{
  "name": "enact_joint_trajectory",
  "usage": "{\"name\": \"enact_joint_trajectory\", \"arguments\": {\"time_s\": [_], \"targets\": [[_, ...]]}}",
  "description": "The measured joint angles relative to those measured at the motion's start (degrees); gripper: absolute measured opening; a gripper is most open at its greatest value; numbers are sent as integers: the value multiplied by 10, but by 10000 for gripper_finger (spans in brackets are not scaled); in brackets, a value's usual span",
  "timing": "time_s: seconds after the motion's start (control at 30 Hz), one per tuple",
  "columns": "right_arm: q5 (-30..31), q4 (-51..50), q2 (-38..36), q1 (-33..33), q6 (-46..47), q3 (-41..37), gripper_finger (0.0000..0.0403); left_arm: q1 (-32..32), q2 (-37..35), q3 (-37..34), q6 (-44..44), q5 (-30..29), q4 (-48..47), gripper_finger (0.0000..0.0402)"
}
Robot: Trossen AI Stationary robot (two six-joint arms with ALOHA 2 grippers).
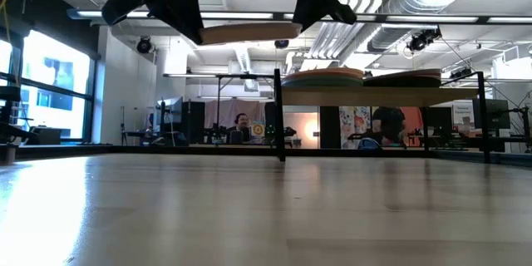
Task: Place and stack plates onto a shelf
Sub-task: Stack the gray plate on top of the light brown plate on the shelf
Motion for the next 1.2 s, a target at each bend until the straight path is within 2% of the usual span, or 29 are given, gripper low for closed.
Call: {"name": "enact_joint_trajectory", "arguments": {"time_s": [0.3,0.5,0.63,0.8,1.0,1.2], "targets": [[8,1,0,-7,-2,0,0,1,0,0,-87,13,4,38],[4,-3,0,-17,-9,0,1,1,0,0,-202,55,7,73],[0,-3,0,-22,-16,0,1,1,0,0,-263,58,24,98],[-2,-4,0,-27,-18,0,1,1,0,0,-273,53,38,114],[-6,-45,-3,-51,-41,0,1,1,0,0,-287,51,36,112],[-18,-61,-31,-98,-54,0,1,1,0,0,-287,-7,36,111]]}}
